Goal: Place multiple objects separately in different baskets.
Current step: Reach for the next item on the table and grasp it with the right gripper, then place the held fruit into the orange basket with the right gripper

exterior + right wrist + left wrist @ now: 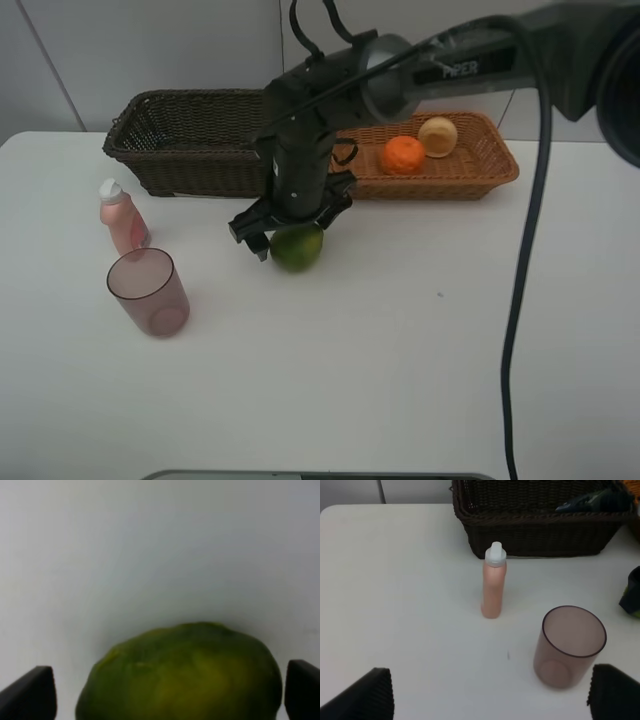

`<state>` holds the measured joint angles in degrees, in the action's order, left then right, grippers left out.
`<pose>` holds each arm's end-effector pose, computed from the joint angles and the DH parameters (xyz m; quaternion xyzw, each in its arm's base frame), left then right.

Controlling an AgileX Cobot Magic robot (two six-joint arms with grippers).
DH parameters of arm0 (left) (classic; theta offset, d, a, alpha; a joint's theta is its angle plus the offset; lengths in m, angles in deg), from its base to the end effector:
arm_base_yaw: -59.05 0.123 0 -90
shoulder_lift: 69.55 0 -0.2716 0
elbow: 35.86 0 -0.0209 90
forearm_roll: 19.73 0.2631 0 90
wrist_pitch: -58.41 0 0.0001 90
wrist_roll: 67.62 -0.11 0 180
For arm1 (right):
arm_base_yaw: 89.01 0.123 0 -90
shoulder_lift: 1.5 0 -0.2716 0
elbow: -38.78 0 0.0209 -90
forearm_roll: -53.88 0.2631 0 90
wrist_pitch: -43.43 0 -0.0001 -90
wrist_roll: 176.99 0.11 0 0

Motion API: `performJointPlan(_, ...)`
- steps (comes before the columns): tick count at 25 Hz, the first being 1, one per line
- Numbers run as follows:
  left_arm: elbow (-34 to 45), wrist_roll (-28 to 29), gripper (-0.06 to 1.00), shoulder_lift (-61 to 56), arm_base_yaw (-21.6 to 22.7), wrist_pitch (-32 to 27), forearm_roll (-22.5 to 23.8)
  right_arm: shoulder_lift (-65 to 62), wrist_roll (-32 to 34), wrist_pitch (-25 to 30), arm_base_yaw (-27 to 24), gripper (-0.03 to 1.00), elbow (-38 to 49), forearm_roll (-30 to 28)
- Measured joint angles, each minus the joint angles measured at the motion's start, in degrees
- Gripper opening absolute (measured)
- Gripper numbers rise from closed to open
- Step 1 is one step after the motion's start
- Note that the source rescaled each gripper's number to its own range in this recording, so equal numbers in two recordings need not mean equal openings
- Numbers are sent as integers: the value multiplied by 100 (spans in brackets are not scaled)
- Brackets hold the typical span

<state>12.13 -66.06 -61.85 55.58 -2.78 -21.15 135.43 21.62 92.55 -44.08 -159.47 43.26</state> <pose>0.0342 -0.0045 0.2752 0.0148 0.8519 -0.0353 0.5223 0.3387 0.3162 0.0943 -0.2768 0.9521 -0.0089 0.1300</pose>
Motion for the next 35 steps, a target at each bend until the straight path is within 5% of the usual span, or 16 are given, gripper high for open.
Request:
performJointPlan(18,0,0,100,0,0,0,0,271,-85,-51,0,92,0,-24)
performJointPlan(23,0,0,100,0,0,0,0,330,-286,7,0,72,0,-50)
performJointPlan(35,0,0,100,0,0,0,0,330,-299,1,0,72,0,-57)
